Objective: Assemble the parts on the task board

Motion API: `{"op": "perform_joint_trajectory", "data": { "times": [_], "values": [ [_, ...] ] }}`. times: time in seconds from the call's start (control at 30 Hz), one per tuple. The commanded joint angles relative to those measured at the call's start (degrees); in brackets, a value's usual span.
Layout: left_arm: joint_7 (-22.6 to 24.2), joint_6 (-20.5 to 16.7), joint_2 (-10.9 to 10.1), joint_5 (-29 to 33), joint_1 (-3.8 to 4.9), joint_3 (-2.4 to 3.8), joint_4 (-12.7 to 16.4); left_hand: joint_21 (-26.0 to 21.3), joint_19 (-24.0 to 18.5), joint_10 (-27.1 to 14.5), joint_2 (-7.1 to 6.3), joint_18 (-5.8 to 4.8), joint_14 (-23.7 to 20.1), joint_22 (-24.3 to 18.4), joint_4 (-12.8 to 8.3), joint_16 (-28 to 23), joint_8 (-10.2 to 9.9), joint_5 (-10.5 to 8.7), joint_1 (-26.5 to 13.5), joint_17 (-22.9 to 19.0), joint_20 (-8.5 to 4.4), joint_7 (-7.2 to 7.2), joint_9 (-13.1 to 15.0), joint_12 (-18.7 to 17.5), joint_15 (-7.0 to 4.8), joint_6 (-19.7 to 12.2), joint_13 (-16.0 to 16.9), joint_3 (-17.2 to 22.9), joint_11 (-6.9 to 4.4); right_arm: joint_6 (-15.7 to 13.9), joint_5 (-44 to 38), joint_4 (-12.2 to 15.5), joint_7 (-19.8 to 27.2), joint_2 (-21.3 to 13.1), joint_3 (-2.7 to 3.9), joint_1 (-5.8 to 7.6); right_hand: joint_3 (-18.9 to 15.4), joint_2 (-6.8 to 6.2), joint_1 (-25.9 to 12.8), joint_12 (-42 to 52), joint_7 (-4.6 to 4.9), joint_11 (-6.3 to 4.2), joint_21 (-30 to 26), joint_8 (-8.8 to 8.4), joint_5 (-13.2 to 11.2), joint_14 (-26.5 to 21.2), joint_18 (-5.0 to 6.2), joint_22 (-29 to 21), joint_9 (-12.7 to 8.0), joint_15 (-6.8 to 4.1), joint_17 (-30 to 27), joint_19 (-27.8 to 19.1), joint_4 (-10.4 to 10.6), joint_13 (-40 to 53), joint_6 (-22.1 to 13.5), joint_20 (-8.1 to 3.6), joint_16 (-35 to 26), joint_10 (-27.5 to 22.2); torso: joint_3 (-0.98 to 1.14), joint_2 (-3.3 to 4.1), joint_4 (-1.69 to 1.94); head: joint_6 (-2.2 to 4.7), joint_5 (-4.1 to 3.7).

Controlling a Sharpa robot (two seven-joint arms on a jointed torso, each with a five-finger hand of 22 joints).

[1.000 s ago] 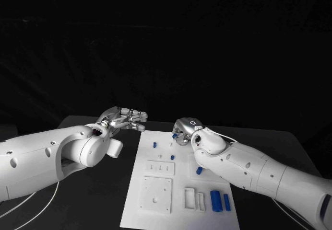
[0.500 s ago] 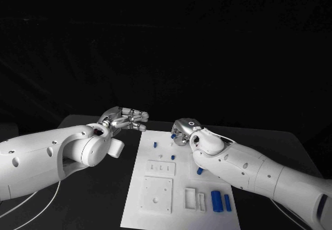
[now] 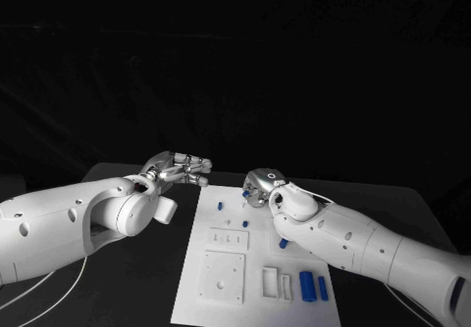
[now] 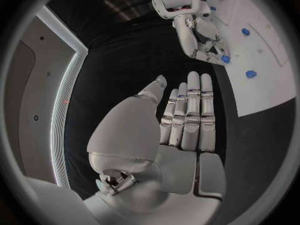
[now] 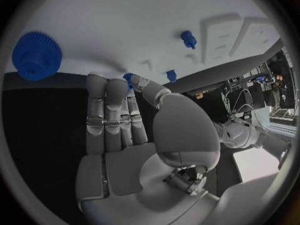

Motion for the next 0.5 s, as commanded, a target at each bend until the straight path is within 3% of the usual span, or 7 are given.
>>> {"op": "perform_joint_trajectory", "data": {
  "times": [0.03, 0.07, 0.1, 0.17, 0.23, 0.37, 0.5],
  "values": [
    [0.2, 0.7, 0.2, -0.2, 0.12, 0.07, 0.0, 0.2, -0.4, -0.3, 0.01, -0.22, -0.4, 0.1, -0.2, 0.3, 0.0, 0.13, -0.7, -0.1, 0.05, 0.08, 0.1, -0.3, 0.13, -0.3, 0.1, 0.0, 0.06, 1.2, 0.7, -0.3, 0.4, 0.1, -0.19, -0.10, -1.0, -2.08, -0.4, 0.1, 0.98, 1.17, -2.4, 0.24, -2.7, -0.1, 1.43, -1.1, -0.3, 1.29, -0.3, -0.3, 0.1, -0.1, -3.7, 0.98, -0.7, -3.8, -0.03, 0.03, -0.07, 0.04, -0.07],
    [0.2, 0.7, 0.2, -0.2, 0.12, 0.07, 0.0, 0.2, -0.4, -0.3, 0.01, -0.22, -0.4, 0.1, -0.2, 0.3, 0.0, 0.13, -0.7, -0.1, 0.05, 0.08, 0.1, -0.3, 0.13, -0.3, 0.1, 0.0, 0.06, 0.8, 0.9, -0.4, 0.4, 0.1, -0.21, -0.08, -2.0, -3.30, -0.5, 0.0, 1.50, 1.92, -4.3, 0.15, -3.3, -0.3, 1.78, -1.9, -0.4, 1.66, -0.4, -0.7, -0.1, -0.2, -5.5, 1.24, -1.0, -6.7, -0.03, 0.04, -0.08, 0.07, -0.07],
    [0.2, 0.7, 0.1, -0.2, 0.12, 0.07, 0.0, 0.2, -0.4, -0.3, 0.01, -0.22, -0.4, 0.1, -0.2, 0.3, 0.0, 0.13, -0.7, -0.1, 0.05, 0.08, 0.1, -0.3, 0.13, -0.3, 0.1, 0.0, 0.06, 0.2, 1.1, -0.4, 0.5, 0.1, -0.24, -0.07, -8.0, -3.28, 2.0, 1.2, 1.52, 3.06, -5.9, 0.56, -3.7, -0.1, 2.67, -3.1, -0.1, 2.73, -0.9, -0.5, 0.5, 0.2, -7.8, 2.50, -1.6, -12.4, 0.00, 0.04, -0.03, 0.14, -0.10],
    [0.2, 0.7, 0.1, -0.2, 0.12, 0.07, -0.1, 0.2, -0.4, -0.3, 0.01, -0.22, -0.4, 0.1, -0.2, 0.3, 0.0, 0.13, -0.7, -0.1, 0.05, 0.08, 0.1, -0.3, 0.13, -0.3, 0.1, 0.0, 0.06, -0.5, 1.4, -0.4, 0.6, 0.1, -0.27, -0.05, -13.1, -3.86, 6.0, -0.2, 0.77, 4.02, -7.0, 0.23, -3.0, 0.2, 4.16, -4.1, -0.3, 3.37, -1.3, 0.6, 2.9, -0.3, -8.5, 3.41, -1.6, -18.6, 0.03, 0.04, -0.06, 0.09, -0.02],
    [0.2, 0.7, 0.1, -0.2, 0.12, 0.07, -0.2, 0.2, -0.4, -0.3, 0.01, -0.22, -0.4, 0.1, -0.2, 0.3, 0.0, 0.13, -0.7, -0.1, 0.05, 0.08, 0.1, -0.3, 0.13, -0.3, 0.1, 0.0, 0.06, -1.2, 1.6, 0.0, 0.7, -0.2, -0.29, -0.04, -13.5, -4.68, 7.7, -0.2, 0.35, 4.20, -7.8, 0.25, -2.9, 0.1, 4.45, -4.6, -0.3, 3.53, -1.5, 1.1, 4.8, -0.4, -8.6, 3.62, -1.4, -19.9, 0.11, -0.01, -0.09, 0.09, 0.10],
    [0.2, 0.8, 0.0, -0.2, 0.12, 0.07, -0.6, 0.2, -0.4, -0.3, 0.01, -0.22, -0.4, 0.1, -0.2, 0.3, 0.0, 0.13, -0.7, -0.1, 0.05, 0.08, 0.1, -0.3, 0.13, -0.3, 0.1, 0.0, 0.06, -2.8, 2.2, 1.9, 0.9, -1.8, -0.30, -0.04, -12.9, -4.90, 8.4, -0.1, 0.04, 4.10, -8.0, 0.24, -2.8, 0.2, 4.47, -4.6, -0.3, 3.43, -1.6, 1.4, 4.2, -0.4, -8.3, 3.57, -1.3, -18.9, 0.12, -0.03, 0.02, 0.06, 0.18],
    [0.3, 0.7, -0.4, -0.2, 0.12, 0.07, -1.0, 0.4, -0.5, -0.3, 0.00, -0.20, -0.5, 0.1, -0.3, 0.3, 0.0, 0.12, -0.7, -0.1, 0.05, 0.07, 0.1, -0.3, 0.13, -0.2, 0.1, 0.1, 0.07, -5.0, 3.3, 5.9, 1.0, -5.3, 0.09, -0.05, -9.7, -4.15, 6.8, 0.0, 0.45, 3.05, -8.0, 0.19, -2.0, 0.3, 3.86, -4.1, -0.3, 2.72, -1.7, 1.6, 1.7, -0.2, -7.3, 2.91, -1.1, -12.2, 0.16, -0.14, -0.23, 0.27, 0.33]
  ]
}}
